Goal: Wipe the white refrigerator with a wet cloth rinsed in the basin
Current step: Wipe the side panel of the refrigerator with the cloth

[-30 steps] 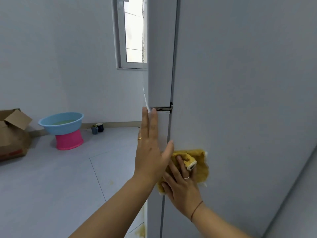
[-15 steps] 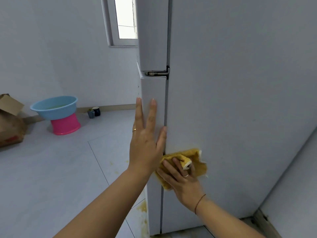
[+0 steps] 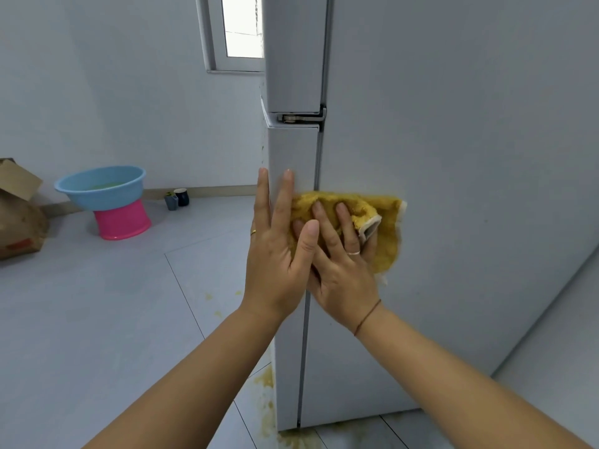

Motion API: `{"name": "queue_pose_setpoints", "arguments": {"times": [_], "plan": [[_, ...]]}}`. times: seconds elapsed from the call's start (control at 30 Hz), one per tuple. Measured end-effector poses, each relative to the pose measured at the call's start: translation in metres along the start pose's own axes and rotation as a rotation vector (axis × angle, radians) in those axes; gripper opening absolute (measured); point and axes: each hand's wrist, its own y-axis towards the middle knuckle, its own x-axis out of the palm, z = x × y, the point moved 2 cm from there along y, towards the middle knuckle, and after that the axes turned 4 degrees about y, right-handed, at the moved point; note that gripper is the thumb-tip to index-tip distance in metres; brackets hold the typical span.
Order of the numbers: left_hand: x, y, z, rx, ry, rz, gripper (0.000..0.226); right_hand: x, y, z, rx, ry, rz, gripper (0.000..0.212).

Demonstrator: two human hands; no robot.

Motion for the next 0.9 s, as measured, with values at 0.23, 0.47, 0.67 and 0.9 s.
{"name": "queue_pose_setpoints", "arguments": {"times": [0.23,0.47,0.67,0.9], "plan": [[0.004,0.0,-0.005,-0.002,0.092,-0.036,0.074,0.035,-0.079,-0.018,0.011,0.042,-0.094,0.048],[0.017,-0.002,-0.003,-0.052,0.131,0.013,0.072,0.02,-0.066,-0.004,0.093,0.026,-0.104,0.054],[0.024,-0.002,0.0,-0.104,0.134,0.072,0.071,-0.012,0.019,0.05,0.33,0.001,0.123,0.062],[0.034,0.0,0.005,-0.191,0.22,0.143,0.095,-0.045,0.055,0.097,0.497,0.001,0.275,0.061]]}}
